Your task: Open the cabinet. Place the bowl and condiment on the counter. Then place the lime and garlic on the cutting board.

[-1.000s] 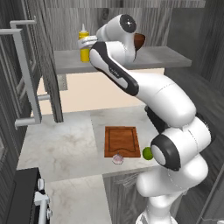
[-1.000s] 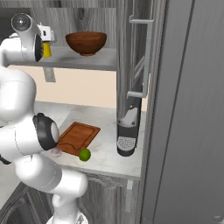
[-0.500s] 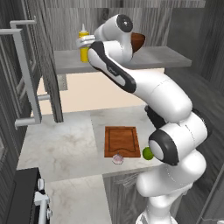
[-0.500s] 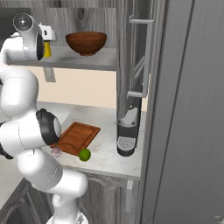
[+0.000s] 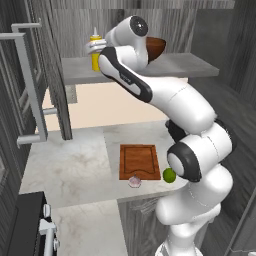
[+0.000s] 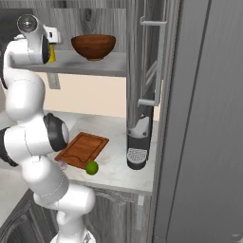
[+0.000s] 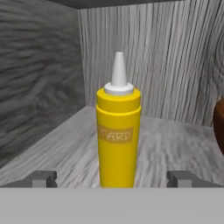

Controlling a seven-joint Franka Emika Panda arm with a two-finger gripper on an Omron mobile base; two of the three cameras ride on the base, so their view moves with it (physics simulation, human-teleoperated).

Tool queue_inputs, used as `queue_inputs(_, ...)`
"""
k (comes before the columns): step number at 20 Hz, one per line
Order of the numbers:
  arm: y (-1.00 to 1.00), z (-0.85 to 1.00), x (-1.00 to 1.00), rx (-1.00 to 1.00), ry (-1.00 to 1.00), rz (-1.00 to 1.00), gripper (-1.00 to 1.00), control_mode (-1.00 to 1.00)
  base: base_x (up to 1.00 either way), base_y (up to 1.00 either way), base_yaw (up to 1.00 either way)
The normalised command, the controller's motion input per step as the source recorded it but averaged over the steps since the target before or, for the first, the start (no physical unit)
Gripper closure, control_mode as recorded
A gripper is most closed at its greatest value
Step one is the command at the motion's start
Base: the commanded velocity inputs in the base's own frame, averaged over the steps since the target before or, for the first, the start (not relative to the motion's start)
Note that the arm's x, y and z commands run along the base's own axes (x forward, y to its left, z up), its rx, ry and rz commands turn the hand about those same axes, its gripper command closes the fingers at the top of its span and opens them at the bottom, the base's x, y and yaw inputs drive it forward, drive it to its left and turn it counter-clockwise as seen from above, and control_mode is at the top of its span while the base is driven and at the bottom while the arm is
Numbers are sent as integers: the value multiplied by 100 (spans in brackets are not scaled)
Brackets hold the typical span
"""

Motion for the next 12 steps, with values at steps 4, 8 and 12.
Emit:
queue_inputs(4,6,0,16,0,0,0,-100,-100,0,0,0)
queue_inputs(8,9,0,14,0,0,0,-100,-100,0,0,0)
queue_inputs(12,12,0,11,0,0,-1,-100,-100,0,0,0)
